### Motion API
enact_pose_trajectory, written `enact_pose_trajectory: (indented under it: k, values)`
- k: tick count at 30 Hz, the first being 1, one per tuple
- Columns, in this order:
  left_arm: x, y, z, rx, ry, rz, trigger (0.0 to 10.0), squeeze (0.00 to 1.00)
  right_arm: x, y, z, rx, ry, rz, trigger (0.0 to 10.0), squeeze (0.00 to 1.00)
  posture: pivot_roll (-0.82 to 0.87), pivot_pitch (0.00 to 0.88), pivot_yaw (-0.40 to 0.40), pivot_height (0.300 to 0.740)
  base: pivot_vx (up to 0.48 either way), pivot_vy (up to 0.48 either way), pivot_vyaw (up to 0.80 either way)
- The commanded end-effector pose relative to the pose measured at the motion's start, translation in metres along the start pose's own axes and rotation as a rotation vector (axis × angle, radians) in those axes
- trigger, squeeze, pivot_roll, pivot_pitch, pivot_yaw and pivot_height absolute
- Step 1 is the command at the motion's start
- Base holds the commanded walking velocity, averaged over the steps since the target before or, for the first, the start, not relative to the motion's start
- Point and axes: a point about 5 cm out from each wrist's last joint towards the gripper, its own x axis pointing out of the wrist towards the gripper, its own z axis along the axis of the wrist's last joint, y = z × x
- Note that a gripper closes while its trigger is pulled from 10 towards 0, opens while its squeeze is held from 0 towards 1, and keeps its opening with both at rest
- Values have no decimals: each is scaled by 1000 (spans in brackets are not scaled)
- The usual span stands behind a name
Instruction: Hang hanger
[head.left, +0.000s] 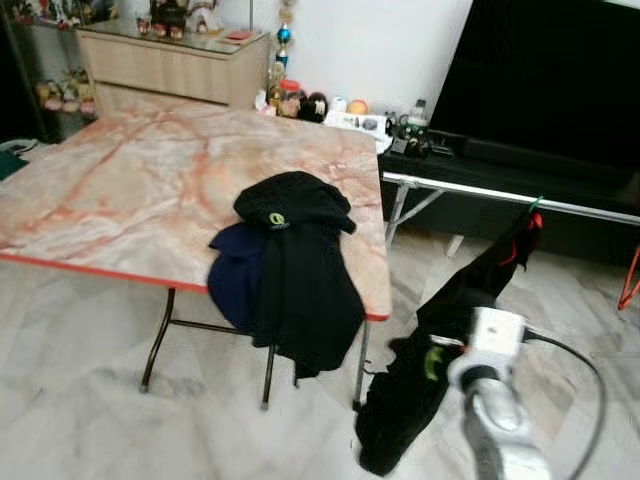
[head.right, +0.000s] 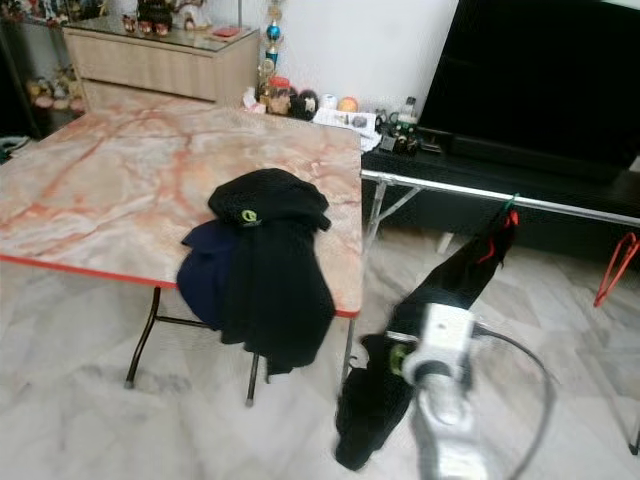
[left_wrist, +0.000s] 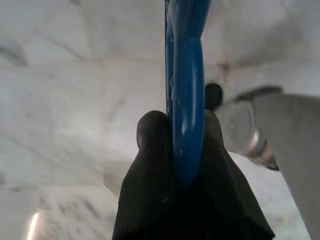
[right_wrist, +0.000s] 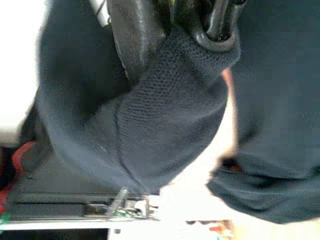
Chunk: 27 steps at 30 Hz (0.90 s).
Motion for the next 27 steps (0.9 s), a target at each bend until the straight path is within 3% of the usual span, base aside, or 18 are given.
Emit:
enact_pose_trajectory:
  k: [1,6,13,20,27]
  values:
    - [1,-9,-1,13,1,-15,10000,0,1,-11,5,7,-26,-42,10000,0,76,0,-82,740,0,480,0]
    - [1,-10,0,8,-2,-5,10000,0,1,-8,9,-13,-47,-29,10000,0,77,0,-76,740,0,480,0]
    - [1,-9,-2,3,-7,-2,10000,0,4,8,40,9,-184,7,10000,0,79,0,-71,740,0,0,0]
    - [0,-6,-2,-15,-20,-11,10000,0,8,28,78,-41,-326,73,10000,0,84,0,-73,740,0,0,0]
    - [0,-6,-2,-27,-21,-20,10000,0,14,33,101,-41,-389,83,10000,0,86,0,-73,740,0,0,0]
